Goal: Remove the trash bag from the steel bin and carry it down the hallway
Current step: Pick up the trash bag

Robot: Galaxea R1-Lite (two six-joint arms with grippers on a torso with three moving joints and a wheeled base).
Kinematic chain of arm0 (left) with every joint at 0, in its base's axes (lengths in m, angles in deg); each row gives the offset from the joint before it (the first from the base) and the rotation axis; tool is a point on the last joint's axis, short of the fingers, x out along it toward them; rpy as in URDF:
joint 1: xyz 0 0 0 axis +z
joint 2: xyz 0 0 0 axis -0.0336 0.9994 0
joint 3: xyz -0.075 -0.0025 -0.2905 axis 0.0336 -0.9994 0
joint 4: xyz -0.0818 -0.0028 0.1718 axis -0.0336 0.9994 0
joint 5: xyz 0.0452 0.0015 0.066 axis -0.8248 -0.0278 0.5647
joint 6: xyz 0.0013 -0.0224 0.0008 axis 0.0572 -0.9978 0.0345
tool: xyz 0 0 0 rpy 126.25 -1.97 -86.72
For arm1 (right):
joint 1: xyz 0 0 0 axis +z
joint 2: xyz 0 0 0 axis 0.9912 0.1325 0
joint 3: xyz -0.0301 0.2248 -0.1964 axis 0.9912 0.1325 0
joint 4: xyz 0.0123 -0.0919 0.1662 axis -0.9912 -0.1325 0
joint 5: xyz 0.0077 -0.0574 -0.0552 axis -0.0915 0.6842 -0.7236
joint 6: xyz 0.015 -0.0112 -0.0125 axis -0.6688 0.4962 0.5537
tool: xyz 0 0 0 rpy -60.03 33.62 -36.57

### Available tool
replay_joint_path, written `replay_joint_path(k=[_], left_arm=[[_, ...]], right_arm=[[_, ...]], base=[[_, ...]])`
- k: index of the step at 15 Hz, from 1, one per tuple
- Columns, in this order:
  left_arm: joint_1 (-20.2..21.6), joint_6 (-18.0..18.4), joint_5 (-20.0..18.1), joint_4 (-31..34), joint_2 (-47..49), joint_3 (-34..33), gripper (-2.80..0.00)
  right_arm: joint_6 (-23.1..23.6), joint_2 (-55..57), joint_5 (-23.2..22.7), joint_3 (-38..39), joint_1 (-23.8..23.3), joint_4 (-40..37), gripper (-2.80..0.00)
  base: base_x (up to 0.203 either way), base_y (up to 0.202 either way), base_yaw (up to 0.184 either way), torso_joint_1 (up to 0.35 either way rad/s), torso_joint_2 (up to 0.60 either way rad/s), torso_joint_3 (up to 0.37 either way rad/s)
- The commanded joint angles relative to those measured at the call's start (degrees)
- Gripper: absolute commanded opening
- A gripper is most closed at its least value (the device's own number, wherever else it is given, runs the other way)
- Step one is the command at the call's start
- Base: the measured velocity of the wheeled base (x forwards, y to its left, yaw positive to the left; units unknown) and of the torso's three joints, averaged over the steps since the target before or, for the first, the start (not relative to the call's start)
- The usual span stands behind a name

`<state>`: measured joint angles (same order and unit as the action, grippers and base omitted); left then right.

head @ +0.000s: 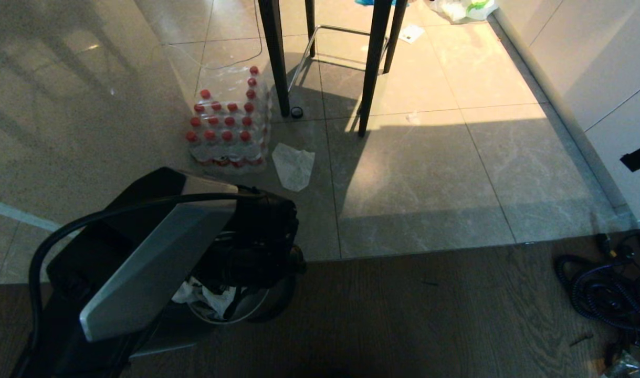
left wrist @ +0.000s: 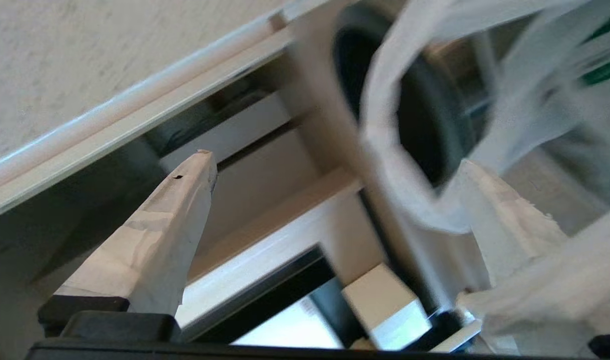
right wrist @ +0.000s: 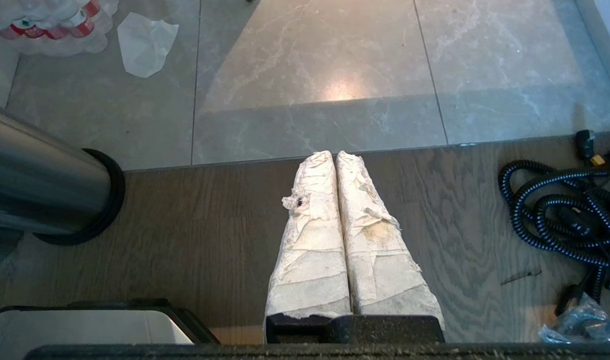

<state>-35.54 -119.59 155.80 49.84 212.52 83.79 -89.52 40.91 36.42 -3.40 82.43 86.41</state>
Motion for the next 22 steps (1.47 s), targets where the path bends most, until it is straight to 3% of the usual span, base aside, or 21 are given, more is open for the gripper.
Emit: replay_joint_path(k=[1, 11, 19, 20, 22], left_arm=[[1.51, -0.60, 0.36, 0.76, 0.46, 0.14, 0.00], [7.66, -0.81, 0.18, -3.59, 5.84, 4.08, 0.00], [8.92, -0.72, 0.22, -3.12, 5.73, 6.32, 0.00], [8.91, -0.72, 0.27, -3.01, 5.73, 6.33, -2.80], [8.77, -0.72, 0.15, -2.99, 5.40, 7.52, -2.80]], right_arm=[[0.07, -0.02, -0.02, 2.11, 0.04, 0.01, -2.80], [-0.01, -0.02, -0.02, 2.11, 0.04, 0.01, -2.80], [0.08, -0.02, -0.02, 2.11, 0.04, 0.01, -2.80], [0.08, -0.02, -0.02, 2.11, 0.04, 0.01, -2.80], [-0.01, -0.02, -0.02, 2.11, 0.04, 0.01, -2.80]], base=[[0.000, 0.000, 0.000, 0.000, 0.00, 0.000], [0.000, 0.000, 0.000, 0.000, 0.00, 0.000], [0.000, 0.000, 0.000, 0.000, 0.00, 0.000], [0.000, 0.000, 0.000, 0.000, 0.00, 0.000], [0.000, 0.000, 0.000, 0.000, 0.00, 0.000]])
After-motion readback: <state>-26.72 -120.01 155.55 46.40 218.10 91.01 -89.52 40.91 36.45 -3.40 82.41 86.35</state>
